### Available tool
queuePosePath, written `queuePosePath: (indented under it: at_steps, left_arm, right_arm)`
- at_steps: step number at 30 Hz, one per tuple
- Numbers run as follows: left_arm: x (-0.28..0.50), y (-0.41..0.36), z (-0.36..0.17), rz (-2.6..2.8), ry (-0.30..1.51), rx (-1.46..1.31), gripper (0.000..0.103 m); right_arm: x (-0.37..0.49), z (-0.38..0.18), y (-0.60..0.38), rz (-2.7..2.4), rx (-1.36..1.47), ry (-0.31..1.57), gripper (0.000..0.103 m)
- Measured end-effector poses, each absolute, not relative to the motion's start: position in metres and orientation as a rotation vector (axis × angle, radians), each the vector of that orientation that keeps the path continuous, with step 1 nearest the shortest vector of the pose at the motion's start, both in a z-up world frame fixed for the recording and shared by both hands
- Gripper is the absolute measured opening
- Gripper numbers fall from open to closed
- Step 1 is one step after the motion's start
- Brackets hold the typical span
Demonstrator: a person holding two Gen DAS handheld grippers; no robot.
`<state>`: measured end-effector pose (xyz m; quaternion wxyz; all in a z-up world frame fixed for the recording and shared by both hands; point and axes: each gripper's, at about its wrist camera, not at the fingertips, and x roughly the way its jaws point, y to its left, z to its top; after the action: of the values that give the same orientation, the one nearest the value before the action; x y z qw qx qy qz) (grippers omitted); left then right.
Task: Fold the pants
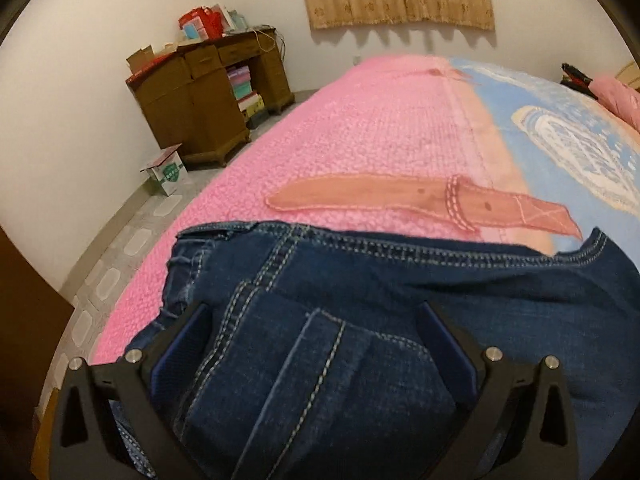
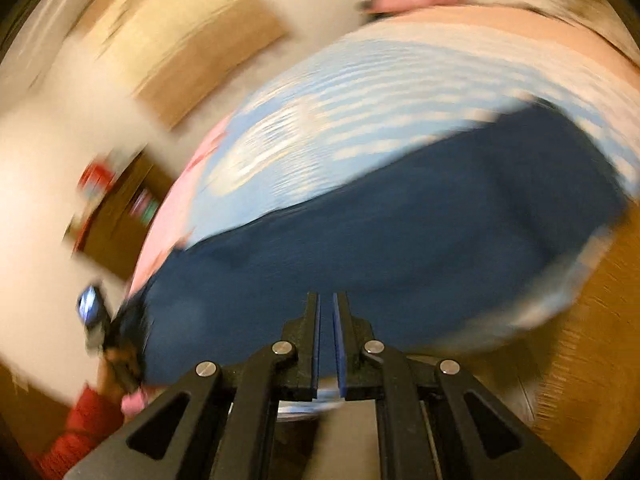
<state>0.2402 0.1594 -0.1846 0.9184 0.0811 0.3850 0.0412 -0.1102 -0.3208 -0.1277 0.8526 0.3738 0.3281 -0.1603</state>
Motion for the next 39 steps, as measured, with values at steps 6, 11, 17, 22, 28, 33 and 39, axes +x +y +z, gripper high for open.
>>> queuePosePath:
  at_steps: [6,11,17,22,28,33,39]
  left_arm:
    - [0.219,0.166,-0.152,0.05,0.883,0.046,0.103]
    - [0.152,0.155,-0.117,-0.032,0.818,-0.019,0.103]
    - [0.087,0.125,-0.096,-0.133,0.786,-0.056,0.103]
    - [0.077,0.096,-0.085,-0.132,0.785,0.019,0.103]
    - [0.08,0.075,-0.086,-0.115,0.827,0.034,0.103]
    - [0.08,0.059,-0.092,-0.126,0.849,0.047,0.103]
    - [0.076,0.039,-0.092,-0.148,0.856,0.086,0.103]
  right_arm:
    - [-0.174,-0.127,-0.399,-0.538,0.836,0.623,0.007]
    - [-0.176,-0.111,-0.463,-0.536,0.764,0.616,0.007]
    - [-0.135,-0.122,-0.534,-0.548,0.647,0.686,0.012]
    - [-0.107,-0.15,-0.569,-0.557,0.591,0.759,0.014]
    - [-0.078,-0.176,-0.586,-0.501,0.532,0.825,0.014]
    - [-0.078,-0.179,-0.576,-0.444,0.405,0.86,0.005]
    - [-0.102,-0.149,-0.573,-0.414,0.435,0.72,0.001]
